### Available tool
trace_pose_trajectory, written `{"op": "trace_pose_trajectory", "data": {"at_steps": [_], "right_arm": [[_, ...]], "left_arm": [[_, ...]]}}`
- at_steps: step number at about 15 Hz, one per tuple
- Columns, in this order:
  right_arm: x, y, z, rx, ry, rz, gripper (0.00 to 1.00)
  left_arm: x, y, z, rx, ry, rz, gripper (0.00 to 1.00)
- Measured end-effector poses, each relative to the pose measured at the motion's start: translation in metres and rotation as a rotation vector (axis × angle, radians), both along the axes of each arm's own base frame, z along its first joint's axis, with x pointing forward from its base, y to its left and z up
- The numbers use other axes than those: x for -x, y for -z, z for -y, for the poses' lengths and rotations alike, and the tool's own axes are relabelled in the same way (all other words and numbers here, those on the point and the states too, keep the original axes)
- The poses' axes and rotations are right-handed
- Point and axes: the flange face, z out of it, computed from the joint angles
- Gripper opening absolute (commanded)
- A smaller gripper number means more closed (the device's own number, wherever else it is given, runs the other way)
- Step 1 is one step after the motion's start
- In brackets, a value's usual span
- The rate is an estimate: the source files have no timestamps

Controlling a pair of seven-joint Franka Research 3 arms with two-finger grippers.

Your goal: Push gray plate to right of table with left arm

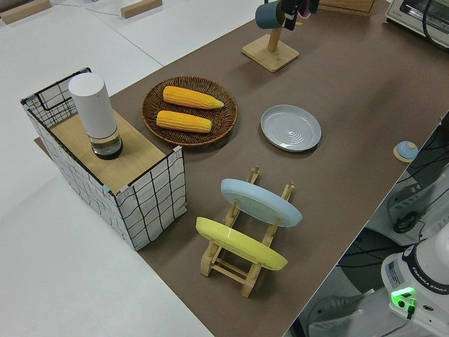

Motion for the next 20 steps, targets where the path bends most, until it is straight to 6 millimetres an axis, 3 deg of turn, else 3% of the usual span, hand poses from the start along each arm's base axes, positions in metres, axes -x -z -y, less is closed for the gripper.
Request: {"op": "trace_pose_trajectory", "data": {"at_steps": [13,16,20], "right_arm": [[0.000,0.000,0.000,0.000,0.000,0.000,0.983],[0.000,0.000,0.000,0.000,0.000,0.000,0.983],[0.000,0.000,0.000,0.000,0.000,0.000,0.983]], "left_arm": [[-0.003,0.004,-0.008,-0.010,-0.034,0.002,1.00],[-0.010,0.036,-0.012,-0.046,-0.038,0.003,1.00],[-0.013,0.113,-0.012,-0.055,-0.049,-0.020,1.00]]}}
